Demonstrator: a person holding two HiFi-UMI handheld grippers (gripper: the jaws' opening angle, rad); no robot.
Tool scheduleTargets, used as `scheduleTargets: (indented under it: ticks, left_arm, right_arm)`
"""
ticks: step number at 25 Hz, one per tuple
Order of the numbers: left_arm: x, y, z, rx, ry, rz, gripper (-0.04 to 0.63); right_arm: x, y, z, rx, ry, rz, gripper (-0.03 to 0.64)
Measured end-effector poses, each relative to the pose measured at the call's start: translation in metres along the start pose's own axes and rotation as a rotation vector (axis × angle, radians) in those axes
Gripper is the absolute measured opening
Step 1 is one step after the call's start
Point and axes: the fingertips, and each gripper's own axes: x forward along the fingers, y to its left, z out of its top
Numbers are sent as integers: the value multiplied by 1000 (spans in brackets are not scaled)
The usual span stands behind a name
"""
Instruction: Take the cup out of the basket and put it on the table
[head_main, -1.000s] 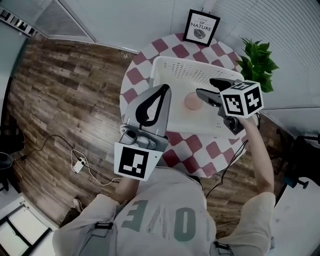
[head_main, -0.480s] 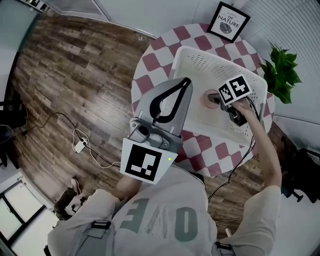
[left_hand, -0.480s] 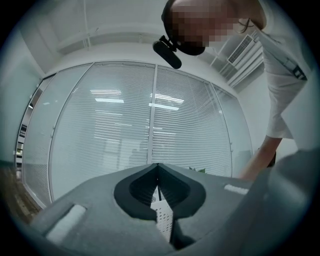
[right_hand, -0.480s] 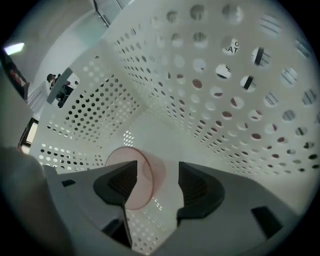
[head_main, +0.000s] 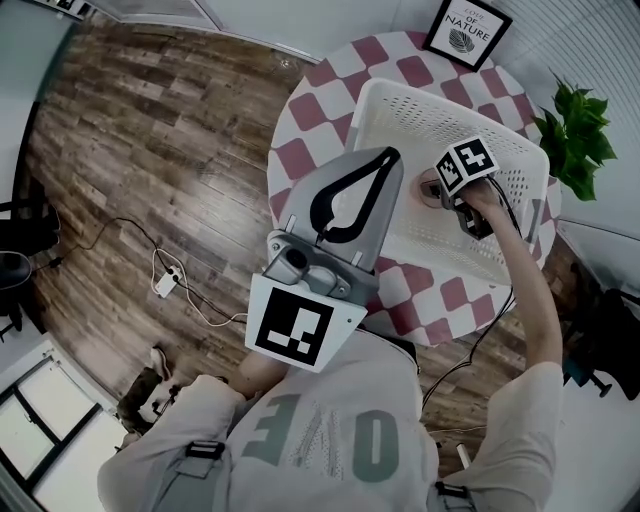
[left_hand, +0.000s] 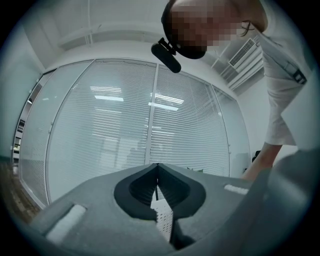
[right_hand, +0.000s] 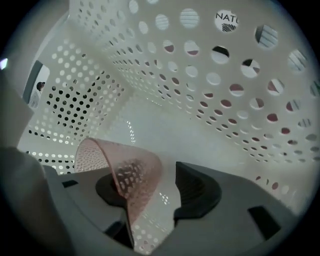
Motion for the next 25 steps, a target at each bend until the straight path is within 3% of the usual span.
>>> scheduleTargets:
  ticks: [4, 6, 20, 25]
  left_arm:
    - [1, 4, -5, -4, 5, 14, 5]
    - [1, 6, -6, -7, 5, 20, 5]
    - [6, 2, -8, -42, 10, 19, 5]
    - [8, 2, 0, -44, 0, 24, 5]
  right_arm:
    - [-1, -8, 5, -1, -21, -73, 83]
    - [1, -6, 3, -20, -7, -94, 45]
    - [1, -4, 2, -39, 1, -135, 23]
    - [-29, 4, 29, -31, -123, -140, 21]
